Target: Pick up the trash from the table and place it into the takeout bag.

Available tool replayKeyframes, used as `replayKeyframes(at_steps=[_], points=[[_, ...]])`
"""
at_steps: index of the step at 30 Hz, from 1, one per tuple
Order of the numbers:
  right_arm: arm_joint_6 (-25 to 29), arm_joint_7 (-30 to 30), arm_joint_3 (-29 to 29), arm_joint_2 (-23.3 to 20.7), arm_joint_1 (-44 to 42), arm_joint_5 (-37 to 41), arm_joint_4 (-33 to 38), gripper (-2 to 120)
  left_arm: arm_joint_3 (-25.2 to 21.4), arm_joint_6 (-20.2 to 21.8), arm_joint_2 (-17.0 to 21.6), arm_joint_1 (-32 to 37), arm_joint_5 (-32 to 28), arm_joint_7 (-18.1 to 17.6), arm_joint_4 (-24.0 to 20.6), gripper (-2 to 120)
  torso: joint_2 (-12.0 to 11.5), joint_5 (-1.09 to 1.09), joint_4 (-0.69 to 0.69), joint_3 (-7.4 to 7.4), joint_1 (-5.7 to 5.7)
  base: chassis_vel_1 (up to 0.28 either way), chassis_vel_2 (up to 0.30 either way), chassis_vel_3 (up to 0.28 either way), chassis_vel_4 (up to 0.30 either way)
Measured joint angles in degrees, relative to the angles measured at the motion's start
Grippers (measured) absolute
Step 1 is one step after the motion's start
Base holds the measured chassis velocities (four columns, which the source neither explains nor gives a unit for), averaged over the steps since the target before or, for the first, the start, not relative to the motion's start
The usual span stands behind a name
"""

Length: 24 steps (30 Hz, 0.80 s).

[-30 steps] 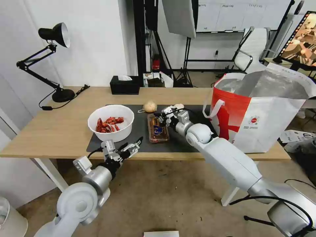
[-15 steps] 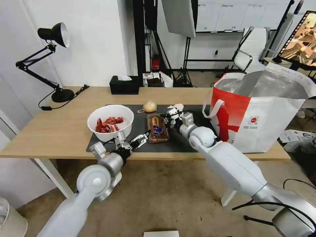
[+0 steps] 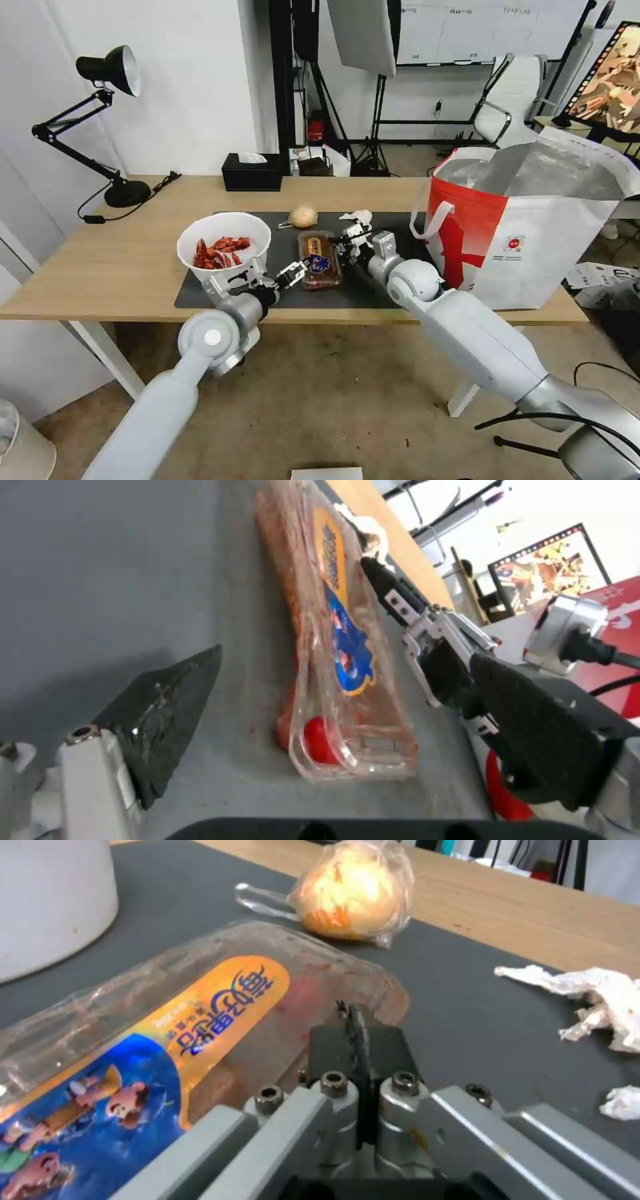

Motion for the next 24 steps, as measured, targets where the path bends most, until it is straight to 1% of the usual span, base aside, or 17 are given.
replayKeyframes(at_steps=[7,9,14,15,16,17,20,21,22,23,24], points=[[-0.62,-0.26,-0.49,-0.58,0.72,0.57,0.27,0,1.09,0.11,-1.05,-1.42,-0.40,-0.63,1.64,100,0.00,0.00,0.00,0.00,0.00,0.000,0.000,0.000,0.000],[-0.72,-0.28,-0.70,-1.16,0.83,0.85,0.56,0,1.47,0.22,-1.79,-2.24,-1.79,-1.32,2.77,100,0.00,0.00,0.00,0.00,0.00,0.000,0.000,0.000,0.000],[-0.73,-0.31,-0.81,-1.55,0.59,0.89,0.93,0,1.70,0.26,-2.46,-3.06,-3.07,-1.95,4.03,99,0.00,0.00,0.00,0.00,0.00,0.000,0.000,0.000,0.000],[-0.73,-0.30,-0.81,-1.59,0.49,0.89,1.03,0,1.73,0.25,-2.55,-3.20,-3.23,-2.11,4.25,96,0.00,0.00,0.00,0.00,0.00,0.000,0.000,0.000,0.000],[-0.73,-0.30,-0.81,-1.60,0.41,0.89,1.15,0,1.79,0.21,-2.63,-3.33,-3.38,-2.41,4.49,90,0.00,0.00,0.00,0.00,0.00,0.000,0.000,0.000,0.000],[-0.73,-0.30,-0.81,-1.60,0.41,0.89,1.15,0,1.79,0.21,-2.63,-3.33,-3.38,-2.41,4.49,90,0.00,0.00,0.00,0.00,0.00,0.000,0.000,0.000,0.000],[-0.70,-0.29,-0.81,-1.55,0.36,0.88,1.26,0,1.85,0.02,-2.67,-3.57,-3.60,-2.74,4.82,78,0.00,0.00,0.00,0.00,0.00,0.000,0.000,0.000,0.000],[-0.70,-0.29,-0.81,-1.55,0.36,0.88,1.26,0,1.85,0.02,-2.67,-3.57,-3.60,-2.74,4.82,78,0.00,0.00,0.00,0.00,0.00,0.000,0.000,0.000,0.000],[-0.67,-0.28,-0.81,-1.52,0.36,0.89,1.28,0,1.85,-0.08,-2.68,-3.64,-3.67,-2.82,4.90,74,0.00,0.00,0.00,0.00,0.00,0.000,0.000,0.000,0.000],[-0.63,-0.27,-0.81,-1.50,0.31,0.89,1.33,0,1.85,-0.24,-2.71,-3.74,-3.69,-2.91,5.02,66,0.00,0.00,0.00,0.00,0.00,0.000,0.000,0.000,0.000],[-0.63,-0.27,-0.81,-1.50,0.31,0.89,1.33,0,1.85,-0.24,-2.71,-3.74,-3.69,-2.91,5.02,66,0.00,0.00,0.00,0.00,0.00,0.000,0.000,0.000,0.000]])
